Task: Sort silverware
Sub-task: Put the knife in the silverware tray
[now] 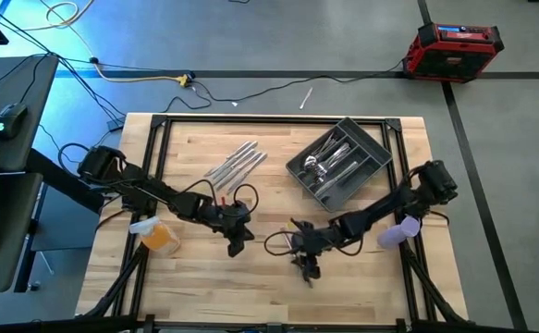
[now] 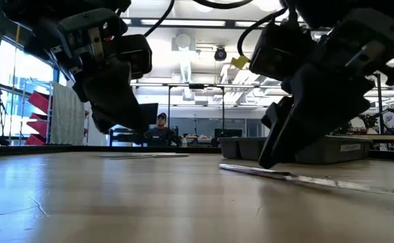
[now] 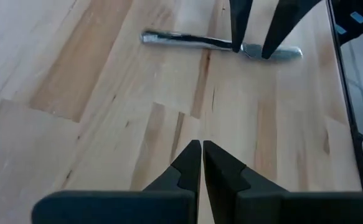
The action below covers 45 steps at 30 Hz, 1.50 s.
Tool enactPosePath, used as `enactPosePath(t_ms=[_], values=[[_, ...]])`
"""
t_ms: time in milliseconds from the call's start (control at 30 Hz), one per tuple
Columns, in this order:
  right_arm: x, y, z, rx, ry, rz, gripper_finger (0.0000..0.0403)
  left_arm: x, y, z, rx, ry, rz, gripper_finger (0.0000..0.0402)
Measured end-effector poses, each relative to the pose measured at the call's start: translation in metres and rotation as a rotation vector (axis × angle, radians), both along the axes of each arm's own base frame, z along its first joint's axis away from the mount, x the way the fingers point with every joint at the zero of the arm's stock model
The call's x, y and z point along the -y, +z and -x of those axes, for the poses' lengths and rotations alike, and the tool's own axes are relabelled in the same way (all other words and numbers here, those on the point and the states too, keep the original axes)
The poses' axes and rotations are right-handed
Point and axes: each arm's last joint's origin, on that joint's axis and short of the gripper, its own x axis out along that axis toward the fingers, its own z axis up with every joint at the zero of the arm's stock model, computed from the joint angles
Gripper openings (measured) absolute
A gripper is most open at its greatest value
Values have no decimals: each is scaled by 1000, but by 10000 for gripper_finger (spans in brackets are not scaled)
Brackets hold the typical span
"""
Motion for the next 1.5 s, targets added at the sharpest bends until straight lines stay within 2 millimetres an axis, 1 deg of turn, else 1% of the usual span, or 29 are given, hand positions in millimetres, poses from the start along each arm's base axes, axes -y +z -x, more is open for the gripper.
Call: enactPosePath(t_ms=[67, 200, 267, 367, 433, 533, 633, 733, 800, 900, 967, 1067, 1167, 1300, 1500], values=[[0, -1, 1, -18, -67, -24, 133, 0, 0, 0, 11, -4, -26, 0], [2, -1, 0, -16, -142, -20, 133, 1, 1, -6, 83, -26, -49, 0], [5, 2, -3, 24, -176, -14, 133, 3, 1, -10, 125, -39, -45, 0], [7, 15, -12, 96, -187, -48, 133, 6, -2, -15, 157, -74, -30, 0], [8, 28, -14, 86, -171, -75, 133, 10, -6, -19, 159, -96, -18, 0], [10, 39, -4, -52, -157, -89, 133, 16, -13, -27, 140, -128, -14, 0], [11, 41, 14, -230, -201, -114, 133, 24, -24, -39, 115, -177, -16, 0], [9, 34, 29, -383, -228, -126, 133, 32, -31, -56, 121, -229, -38, 0], [6, 27, 36, -438, -221, -158, 134, 37, -32, -67, 139, -271, -54, 0], [0, 20, 42, -440, -214, -233, 139, 43, -33, -84, 151, -329, -71, 0], [-1, 13, 47, -432, -230, -274, 149, 45, -37, -93, 129, -350, -99, 0], [0, 5, 50, -368, -266, -370, 174, 48, -47, -105, 92, -392, -141, 0], [5, -2, 53, -312, -292, -445, 201, 47, -55, -116, 87, -405, -138, 0], [9, -12, 49, -274, -314, -489, 218, 42, -67, -127, 76, -398, -121, 0], [11, -20, 29, -275, -278, -492, 210, 31, -77, -138, 97, -378, -135, 0]])
